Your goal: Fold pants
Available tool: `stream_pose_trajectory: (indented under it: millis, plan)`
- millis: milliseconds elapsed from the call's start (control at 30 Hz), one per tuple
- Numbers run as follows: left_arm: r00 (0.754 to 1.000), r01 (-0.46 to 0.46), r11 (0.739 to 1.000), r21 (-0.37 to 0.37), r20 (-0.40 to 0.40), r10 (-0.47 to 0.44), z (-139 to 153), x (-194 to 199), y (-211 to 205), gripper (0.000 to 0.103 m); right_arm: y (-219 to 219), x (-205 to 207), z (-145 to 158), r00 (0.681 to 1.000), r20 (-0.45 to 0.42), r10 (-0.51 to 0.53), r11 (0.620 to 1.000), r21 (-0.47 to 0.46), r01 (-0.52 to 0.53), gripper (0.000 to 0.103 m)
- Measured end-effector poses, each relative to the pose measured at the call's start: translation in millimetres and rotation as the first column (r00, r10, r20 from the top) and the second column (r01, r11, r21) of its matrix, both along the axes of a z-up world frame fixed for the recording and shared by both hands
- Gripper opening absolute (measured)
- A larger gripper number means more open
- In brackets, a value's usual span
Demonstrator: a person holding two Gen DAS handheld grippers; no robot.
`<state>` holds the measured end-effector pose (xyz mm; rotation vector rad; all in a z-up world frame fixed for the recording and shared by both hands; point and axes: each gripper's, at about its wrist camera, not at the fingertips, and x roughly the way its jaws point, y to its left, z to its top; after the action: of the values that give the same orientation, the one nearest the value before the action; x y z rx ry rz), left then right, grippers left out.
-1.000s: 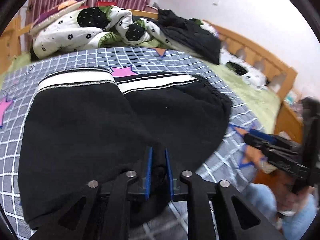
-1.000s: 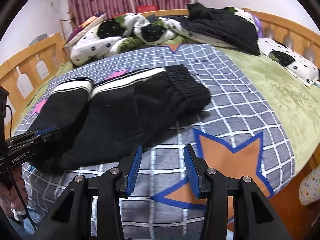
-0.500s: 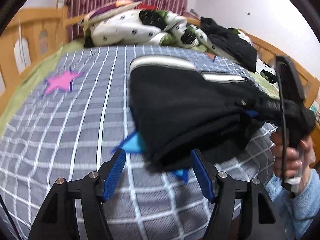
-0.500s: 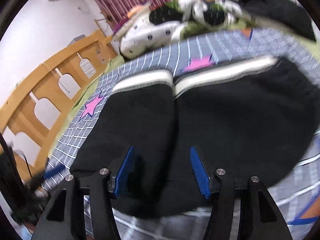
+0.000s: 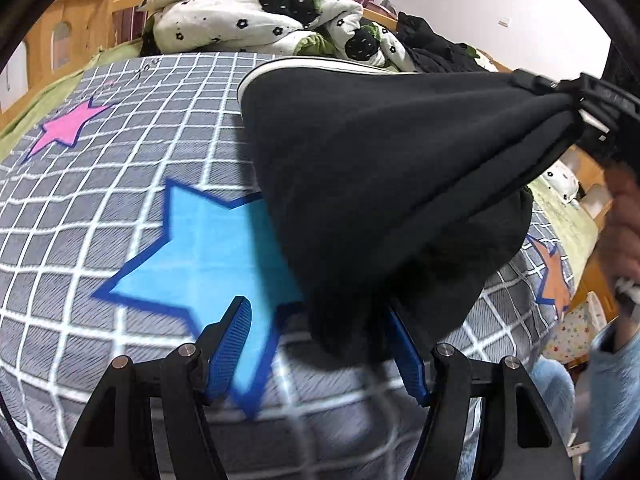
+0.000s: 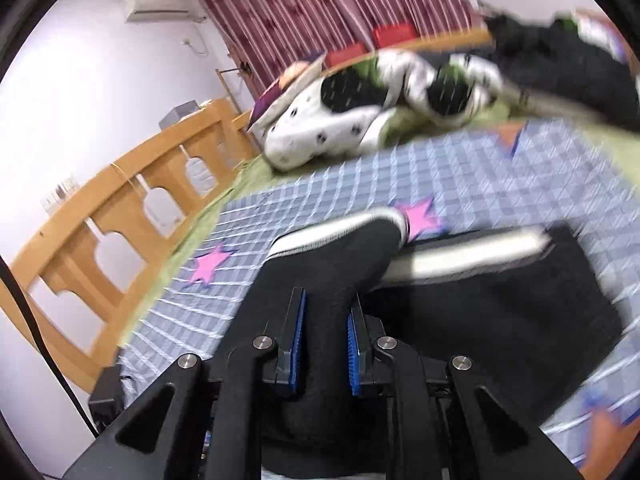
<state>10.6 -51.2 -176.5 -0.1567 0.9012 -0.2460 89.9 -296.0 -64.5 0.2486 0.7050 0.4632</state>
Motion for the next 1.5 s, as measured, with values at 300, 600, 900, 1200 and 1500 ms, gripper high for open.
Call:
stream_pose_trajectory:
  millis: [300, 600, 900, 1200, 1500]
  plan:
    - [0.992, 0.082, 0.995, 0.062, 0.094, -0.088, 17, 2, -55, 0.024, -108, -1, 30, 0.981, 0.146, -0.127, 0.985, -0.096, 0.142, 0.016]
    - [0.991, 0.124, 0.987, 0.099, 0.029, -0.127, 8, 0, -55, 0.032, -160, 11, -89, 0.967, -0.043, -0.250, 0.948, -0.214, 0.236, 0.023]
    - [0.997, 0.073, 0.997, -0.035, -0.010, -0.074, -2, 5, -56, 0.038, -155, -1, -84, 0.949, -0.086, -0.304, 0.936, -0.210, 0.281, 0.035]
    - [0.996, 0.077, 0.994, 0.077, 0.041, -0.080, -7, -11, -46, 0.021, -148, -15, -86, 0.943, -0.081, -0.323, 0.932, -0.201, 0.301, 0.020]
    - [0.996, 0.006, 0.998, -0.065, 0.091, 0.000, 33, -13, 14, 0.063, -149, 1, -56, 0.964, -0.023, -0.266, 0.922, -0.297, 0.247, 0.066]
